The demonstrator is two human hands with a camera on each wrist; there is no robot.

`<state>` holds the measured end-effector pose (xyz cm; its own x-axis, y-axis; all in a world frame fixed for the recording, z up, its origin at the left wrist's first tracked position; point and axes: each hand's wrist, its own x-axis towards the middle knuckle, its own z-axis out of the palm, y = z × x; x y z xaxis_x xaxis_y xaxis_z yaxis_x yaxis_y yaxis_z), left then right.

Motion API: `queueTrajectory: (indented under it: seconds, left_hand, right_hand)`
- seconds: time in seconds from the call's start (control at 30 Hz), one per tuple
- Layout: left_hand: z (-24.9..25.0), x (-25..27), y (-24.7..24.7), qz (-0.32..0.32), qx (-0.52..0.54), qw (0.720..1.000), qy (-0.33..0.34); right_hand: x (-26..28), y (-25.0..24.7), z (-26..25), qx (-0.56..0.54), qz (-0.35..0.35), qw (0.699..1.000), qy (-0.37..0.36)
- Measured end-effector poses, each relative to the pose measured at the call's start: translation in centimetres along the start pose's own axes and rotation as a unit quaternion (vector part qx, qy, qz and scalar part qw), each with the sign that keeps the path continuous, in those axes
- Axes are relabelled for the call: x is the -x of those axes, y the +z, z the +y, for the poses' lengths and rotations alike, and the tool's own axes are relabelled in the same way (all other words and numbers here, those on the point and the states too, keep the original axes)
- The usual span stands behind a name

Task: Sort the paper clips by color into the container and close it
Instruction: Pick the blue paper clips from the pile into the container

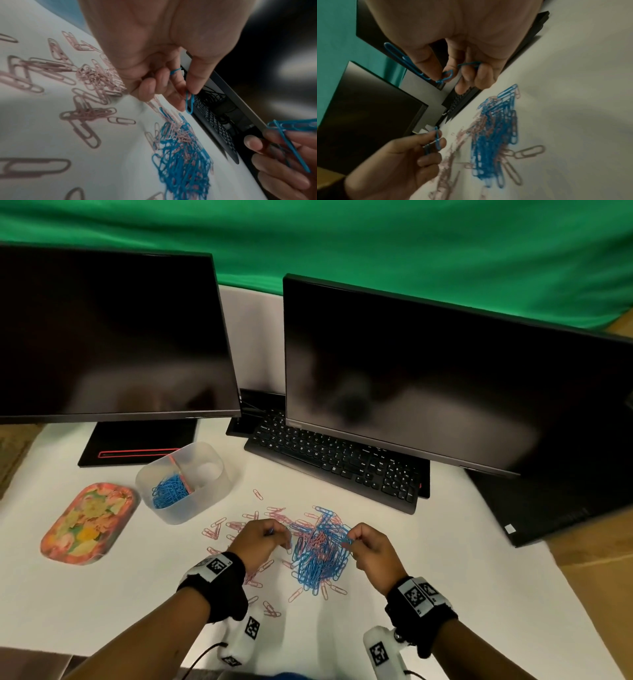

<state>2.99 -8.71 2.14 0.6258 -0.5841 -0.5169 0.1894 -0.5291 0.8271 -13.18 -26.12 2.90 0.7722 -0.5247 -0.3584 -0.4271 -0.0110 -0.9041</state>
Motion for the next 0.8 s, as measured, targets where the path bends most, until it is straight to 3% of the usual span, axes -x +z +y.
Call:
queueTrajectory:
  seconds: [0.1,0.17,0.3,0.43,0.57,0.67,0.8]
  left_hand:
    - [0.4,0.0,-0.1,-0.001,0.103,0.994,-0.023]
    - [0.9,0.1,-0.1,0.001,0.199,0.979,-0.043]
    - [2.6,0.9,-0.7,-0.002,0.381,0.921,-0.081]
    - [3.5,1.4,-2.7,0.009,0.455,0.886,-0.089]
    - [3.8,1.9,-4.9,0.066,0.494,0.862,-0.089]
    - [3.5,1.9,-7.0,0.078,0.534,0.839,-0.075]
    - [3.2,1.8,-10.6,0.094,0.6,0.791,-0.079]
  right_hand:
    - [-0.1,0.9,-2.4,-0.107,-0.05,0.993,0.029]
    - [-0.3,2.0,-4.0,-0.122,-0.077,0.989,0.032]
    - [-1.6,5.1,-6.6,-0.032,-0.1,0.994,0.003]
    - [-3.2,9.8,-9.2,0.141,-0.072,0.983,-0.094]
    - [-4.0,14.0,-12.5,0.249,-0.111,0.95,-0.154]
    - [-4.5,15.9,-14.4,0.254,-0.138,0.944,-0.156]
    - [-4.9,17.1,-16.8,0.177,-0.147,0.957,-0.175]
